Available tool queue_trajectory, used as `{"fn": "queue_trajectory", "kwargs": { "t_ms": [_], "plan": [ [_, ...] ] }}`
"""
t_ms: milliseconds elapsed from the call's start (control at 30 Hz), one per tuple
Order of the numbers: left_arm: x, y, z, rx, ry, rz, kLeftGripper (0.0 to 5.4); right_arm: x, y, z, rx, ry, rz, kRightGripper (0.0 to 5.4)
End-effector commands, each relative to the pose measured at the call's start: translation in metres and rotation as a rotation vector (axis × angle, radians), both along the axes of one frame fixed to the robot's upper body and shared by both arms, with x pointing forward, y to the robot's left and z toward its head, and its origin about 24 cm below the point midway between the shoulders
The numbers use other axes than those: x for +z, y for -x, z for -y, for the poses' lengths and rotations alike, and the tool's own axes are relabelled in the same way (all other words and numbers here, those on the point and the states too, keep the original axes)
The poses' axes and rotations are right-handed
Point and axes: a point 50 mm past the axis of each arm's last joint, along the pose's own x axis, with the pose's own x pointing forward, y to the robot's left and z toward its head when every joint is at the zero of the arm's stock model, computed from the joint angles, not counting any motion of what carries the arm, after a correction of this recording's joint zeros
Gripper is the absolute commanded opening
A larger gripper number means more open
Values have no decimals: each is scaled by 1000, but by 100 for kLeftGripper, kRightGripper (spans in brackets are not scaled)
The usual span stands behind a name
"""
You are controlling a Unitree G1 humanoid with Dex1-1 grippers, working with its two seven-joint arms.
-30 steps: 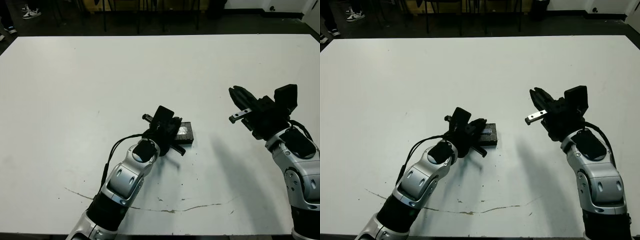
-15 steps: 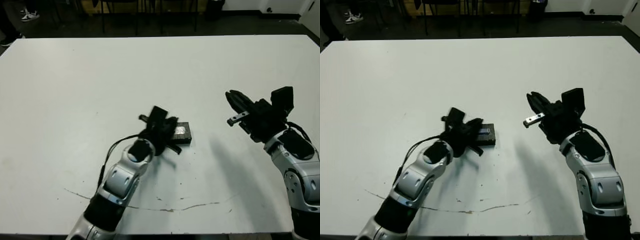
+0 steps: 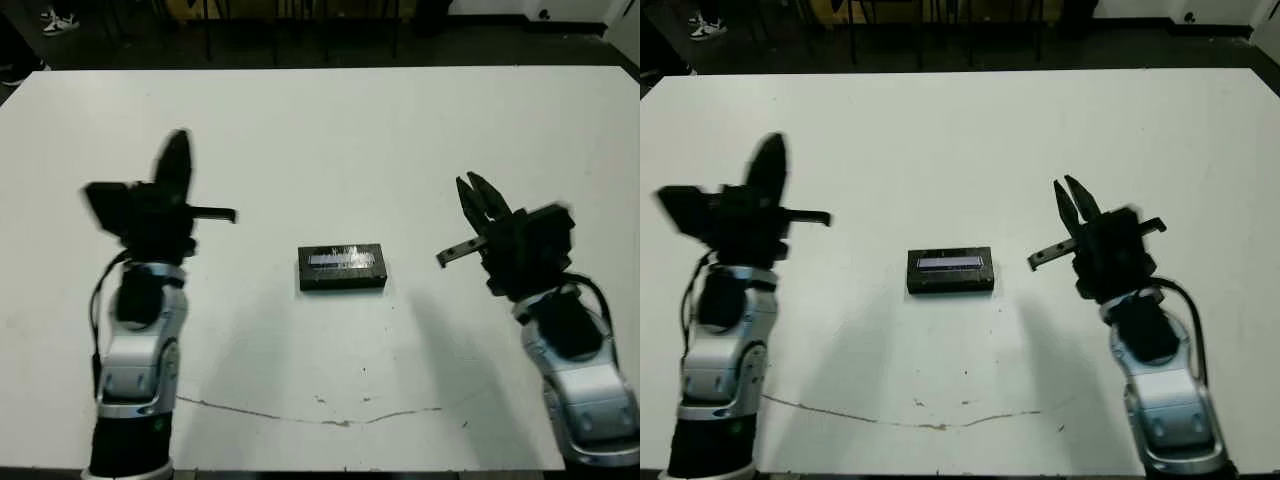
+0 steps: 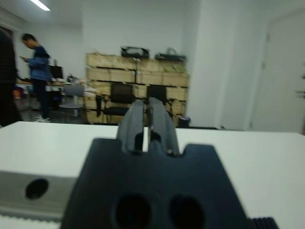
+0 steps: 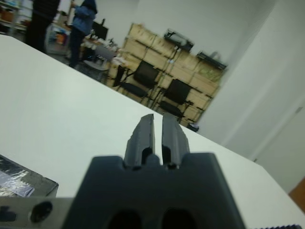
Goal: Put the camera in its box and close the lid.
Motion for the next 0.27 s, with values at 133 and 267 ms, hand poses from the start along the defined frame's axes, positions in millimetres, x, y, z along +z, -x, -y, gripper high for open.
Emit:
{"fn": "queue_trajectory", "kwargs": {
  "t_ms": [133, 267],
  "plan": [
    [-48, -3, -6, 36, 67, -201, 1, -16, -2, -5, -10, -116, -129, 0],
    [-55, -4, 2, 13, 66, -222, 1, -16, -4, -3, -20, -146, -164, 0]
  ]
}}
